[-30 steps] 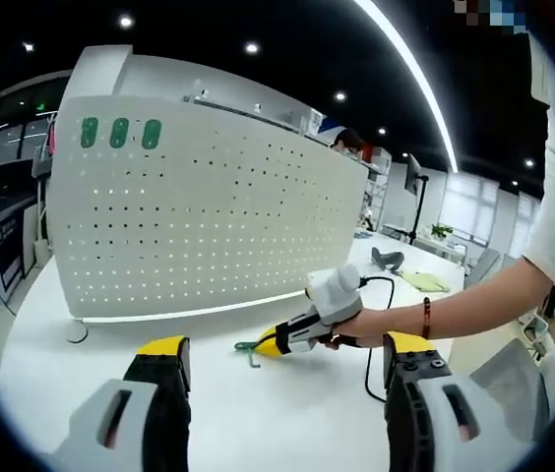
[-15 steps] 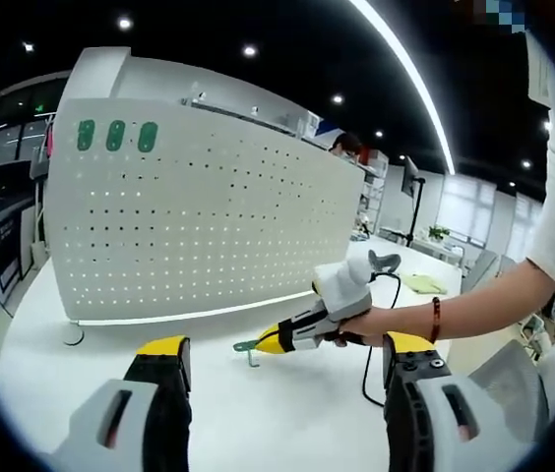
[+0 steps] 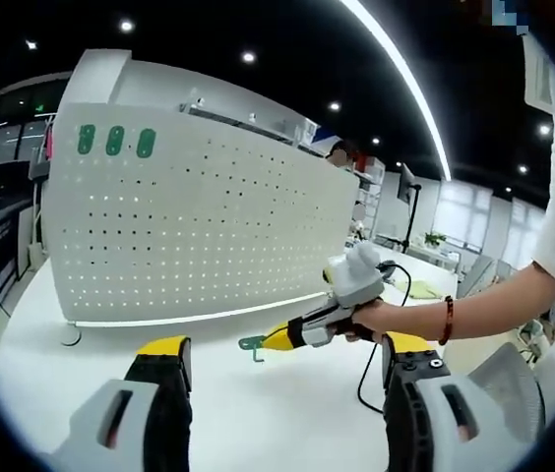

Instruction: Insert the hook assembly into the mounting plate slot until the hook locks in place.

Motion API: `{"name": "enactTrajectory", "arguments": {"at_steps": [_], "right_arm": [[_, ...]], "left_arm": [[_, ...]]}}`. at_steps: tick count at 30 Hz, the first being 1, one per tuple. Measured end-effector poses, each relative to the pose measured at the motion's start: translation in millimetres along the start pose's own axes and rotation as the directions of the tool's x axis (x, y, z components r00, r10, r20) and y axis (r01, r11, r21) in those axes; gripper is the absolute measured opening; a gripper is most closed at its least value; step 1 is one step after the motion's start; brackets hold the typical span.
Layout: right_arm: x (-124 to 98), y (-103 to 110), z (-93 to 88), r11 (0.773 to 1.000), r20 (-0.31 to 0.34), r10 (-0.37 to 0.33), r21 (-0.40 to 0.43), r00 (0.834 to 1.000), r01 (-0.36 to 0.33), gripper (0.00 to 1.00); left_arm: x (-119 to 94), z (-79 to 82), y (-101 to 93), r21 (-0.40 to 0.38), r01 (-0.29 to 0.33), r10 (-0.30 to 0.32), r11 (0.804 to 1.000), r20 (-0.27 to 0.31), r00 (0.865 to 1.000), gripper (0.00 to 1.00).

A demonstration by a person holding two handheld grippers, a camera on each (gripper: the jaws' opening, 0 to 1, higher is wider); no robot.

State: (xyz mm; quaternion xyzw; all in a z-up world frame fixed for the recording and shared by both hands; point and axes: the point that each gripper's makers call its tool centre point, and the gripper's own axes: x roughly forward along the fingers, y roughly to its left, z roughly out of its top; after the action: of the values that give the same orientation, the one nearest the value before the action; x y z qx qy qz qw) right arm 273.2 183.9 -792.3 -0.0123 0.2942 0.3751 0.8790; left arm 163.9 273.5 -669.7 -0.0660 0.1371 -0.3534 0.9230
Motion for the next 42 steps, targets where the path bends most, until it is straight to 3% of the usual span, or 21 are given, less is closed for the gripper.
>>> {"name": "enactTrajectory", "arguments": {"at_steps": [8,13,20,30,42], "right_arm": [[-17,9,17.1,1.0,0.051,-0.009,0.002,0.999,0.009,0.01],[-27,16,27.1,1.0,0.045,-0.017,-0.019,0.999,0.018,0.01],[-40,24,41.4,1.0,0.045,-0.027,0.013,0.999,0.026,0.01],[-53,43,45.2,0.994,0.026,-0.021,0.11,0.999,0.018,0.01],[-70,69,33.6,0.991,-0.007,-0.024,0.128,1.0,0.024,0.01]], "left_arm": [[-1,1.8,-2.0,0.032,0.013,-0.013,0.999,0.005,1.0,0.81],[-2,5.8,-1.9,0.063,0.022,-0.022,0.998,0.0,1.0,0.8],[-2,6.4,-4.4,0.092,0.037,-0.037,0.995,-0.001,0.999,0.79],[-5,10.1,-7.5,0.115,0.047,-0.05,0.992,0.019,0.999,0.73],[-8,6.4,-23.4,0.149,0.085,-0.086,0.985,0.005,0.996,0.72]]}}
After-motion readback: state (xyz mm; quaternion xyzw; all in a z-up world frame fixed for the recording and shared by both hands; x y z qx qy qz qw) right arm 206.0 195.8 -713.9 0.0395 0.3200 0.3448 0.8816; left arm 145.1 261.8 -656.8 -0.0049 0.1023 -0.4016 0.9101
